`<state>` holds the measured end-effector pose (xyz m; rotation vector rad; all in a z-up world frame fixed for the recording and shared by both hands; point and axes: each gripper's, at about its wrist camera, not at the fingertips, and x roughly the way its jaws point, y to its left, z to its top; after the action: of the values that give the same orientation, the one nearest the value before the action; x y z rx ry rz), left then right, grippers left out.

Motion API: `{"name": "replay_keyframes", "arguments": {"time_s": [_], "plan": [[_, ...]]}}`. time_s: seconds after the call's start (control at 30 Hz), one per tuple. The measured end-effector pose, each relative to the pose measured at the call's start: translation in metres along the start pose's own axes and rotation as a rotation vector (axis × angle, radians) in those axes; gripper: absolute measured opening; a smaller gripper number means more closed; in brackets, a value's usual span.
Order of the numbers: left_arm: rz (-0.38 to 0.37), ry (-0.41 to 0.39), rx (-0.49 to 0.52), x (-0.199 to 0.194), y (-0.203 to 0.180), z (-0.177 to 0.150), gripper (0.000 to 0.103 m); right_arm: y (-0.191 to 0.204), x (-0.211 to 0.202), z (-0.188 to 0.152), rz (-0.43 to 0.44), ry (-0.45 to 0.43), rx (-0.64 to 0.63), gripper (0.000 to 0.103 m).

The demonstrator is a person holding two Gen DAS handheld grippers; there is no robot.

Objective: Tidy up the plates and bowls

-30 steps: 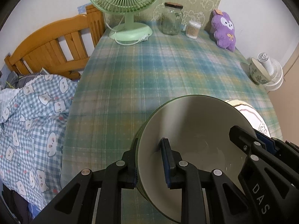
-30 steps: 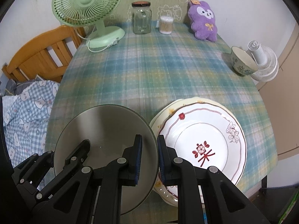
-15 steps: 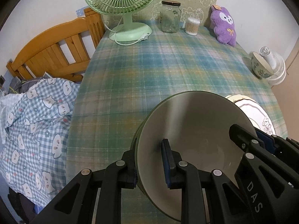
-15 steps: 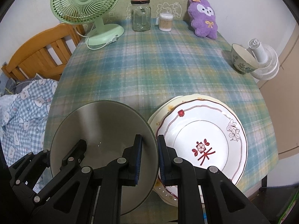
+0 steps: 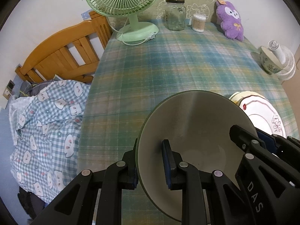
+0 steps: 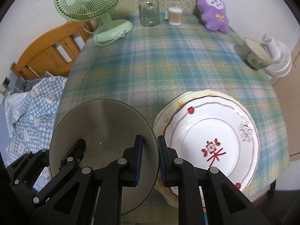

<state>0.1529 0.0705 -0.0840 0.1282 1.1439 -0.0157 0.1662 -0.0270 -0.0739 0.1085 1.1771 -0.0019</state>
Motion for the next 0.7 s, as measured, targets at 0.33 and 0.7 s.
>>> {"name": "replay_keyframes", "arguments": {"time_s": [0.33, 0.7], "plan": [[0.059, 0.017, -0.025, 0.005, 0.002, -0.001, 0.019, 0.004, 0.013, 0.003, 0.038, 0.038, -0.026, 0.019], [0.021, 0.055, -0.069, 0.017, 0.005, -0.005, 0.019, 0.007, 0.016, 0.001, -0.005, 0.027, -0.053, 0.019]]}}
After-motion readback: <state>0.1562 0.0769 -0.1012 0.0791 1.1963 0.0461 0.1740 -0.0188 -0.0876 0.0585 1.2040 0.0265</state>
